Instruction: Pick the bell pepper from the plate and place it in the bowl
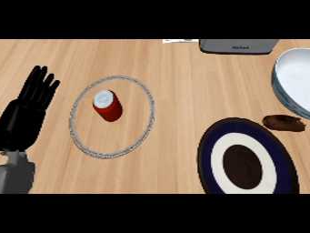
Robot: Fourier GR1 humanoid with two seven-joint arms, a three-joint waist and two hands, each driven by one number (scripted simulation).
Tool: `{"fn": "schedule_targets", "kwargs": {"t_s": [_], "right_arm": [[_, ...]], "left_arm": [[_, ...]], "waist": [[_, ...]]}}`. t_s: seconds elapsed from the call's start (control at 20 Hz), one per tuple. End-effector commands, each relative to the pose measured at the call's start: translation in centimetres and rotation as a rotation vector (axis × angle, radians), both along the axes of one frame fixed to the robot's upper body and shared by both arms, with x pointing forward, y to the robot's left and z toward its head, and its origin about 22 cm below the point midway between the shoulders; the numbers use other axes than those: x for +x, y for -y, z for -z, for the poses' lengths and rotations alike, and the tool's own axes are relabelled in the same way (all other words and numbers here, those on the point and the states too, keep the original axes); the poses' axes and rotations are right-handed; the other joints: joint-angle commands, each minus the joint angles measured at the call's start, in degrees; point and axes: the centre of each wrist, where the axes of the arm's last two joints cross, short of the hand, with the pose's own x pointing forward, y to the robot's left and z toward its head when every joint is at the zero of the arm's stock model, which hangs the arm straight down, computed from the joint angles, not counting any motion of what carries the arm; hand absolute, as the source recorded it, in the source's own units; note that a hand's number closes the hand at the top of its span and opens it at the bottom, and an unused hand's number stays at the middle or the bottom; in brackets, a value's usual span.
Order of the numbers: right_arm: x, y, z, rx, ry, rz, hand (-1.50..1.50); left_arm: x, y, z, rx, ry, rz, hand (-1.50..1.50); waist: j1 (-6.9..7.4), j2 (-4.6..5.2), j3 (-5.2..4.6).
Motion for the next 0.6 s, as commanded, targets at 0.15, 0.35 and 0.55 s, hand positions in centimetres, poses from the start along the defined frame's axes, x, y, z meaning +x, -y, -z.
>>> {"fn": "schedule_targets", "kwargs": {"t_s": [0.15,0.35,0.55], "right_arm": [[5.2,-0.2,2.9,0.062,-0.008,-0.018,1.5],[6.9,-0.5,3.8,0.011,-0.027,0.015,1.5],[8.0,-1.6,5.9,-0.041,-0.156,0.028,1.5]], "left_arm": [[0.1,1.3,1.0,-0.004,0.003,0.016,0.0],[-0.8,0.1,1.3,-0.01,0.017,0.032,0.0],[1.2,0.4,-1.3,0.003,0.019,0.036,0.0]], "waist": [[0.36,0.15,0.03],[1.71,0.56,0.08],[2.36,0.97,0.14]]}}
